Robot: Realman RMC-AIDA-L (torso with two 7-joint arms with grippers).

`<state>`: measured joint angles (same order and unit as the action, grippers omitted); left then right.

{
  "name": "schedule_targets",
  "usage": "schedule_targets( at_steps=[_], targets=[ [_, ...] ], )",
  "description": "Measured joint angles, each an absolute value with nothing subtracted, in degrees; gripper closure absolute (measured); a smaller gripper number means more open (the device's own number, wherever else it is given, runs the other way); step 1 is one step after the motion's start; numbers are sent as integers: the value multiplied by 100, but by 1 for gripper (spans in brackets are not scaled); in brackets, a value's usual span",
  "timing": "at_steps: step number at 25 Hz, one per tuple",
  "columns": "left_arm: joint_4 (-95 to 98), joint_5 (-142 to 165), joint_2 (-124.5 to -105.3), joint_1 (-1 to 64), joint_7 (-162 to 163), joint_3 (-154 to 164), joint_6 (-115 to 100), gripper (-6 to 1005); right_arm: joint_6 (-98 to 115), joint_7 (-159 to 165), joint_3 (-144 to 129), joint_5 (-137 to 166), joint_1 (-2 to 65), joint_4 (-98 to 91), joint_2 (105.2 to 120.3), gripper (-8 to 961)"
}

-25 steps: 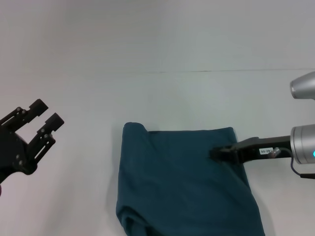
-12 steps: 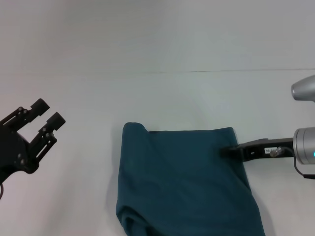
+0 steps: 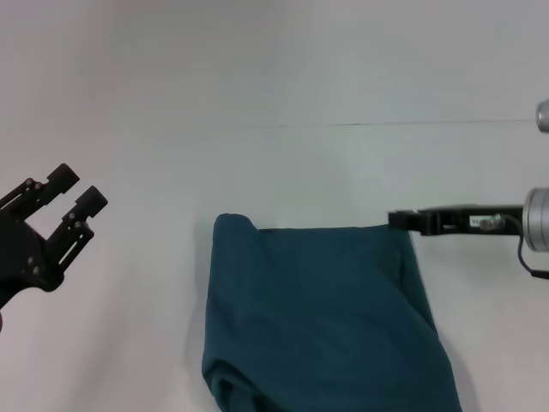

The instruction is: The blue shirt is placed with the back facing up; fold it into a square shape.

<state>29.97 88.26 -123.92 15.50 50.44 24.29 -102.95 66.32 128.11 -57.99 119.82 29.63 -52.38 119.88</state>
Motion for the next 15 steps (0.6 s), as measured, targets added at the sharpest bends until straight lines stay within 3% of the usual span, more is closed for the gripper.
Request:
schedule_targets(
  at_steps=[15],
  targets=[
    [2830, 8823, -12410, 1486, 4884, 2425, -10132, 558, 6678, 12800, -6791, 11811, 3438, -5283, 11999, 822]
  ],
)
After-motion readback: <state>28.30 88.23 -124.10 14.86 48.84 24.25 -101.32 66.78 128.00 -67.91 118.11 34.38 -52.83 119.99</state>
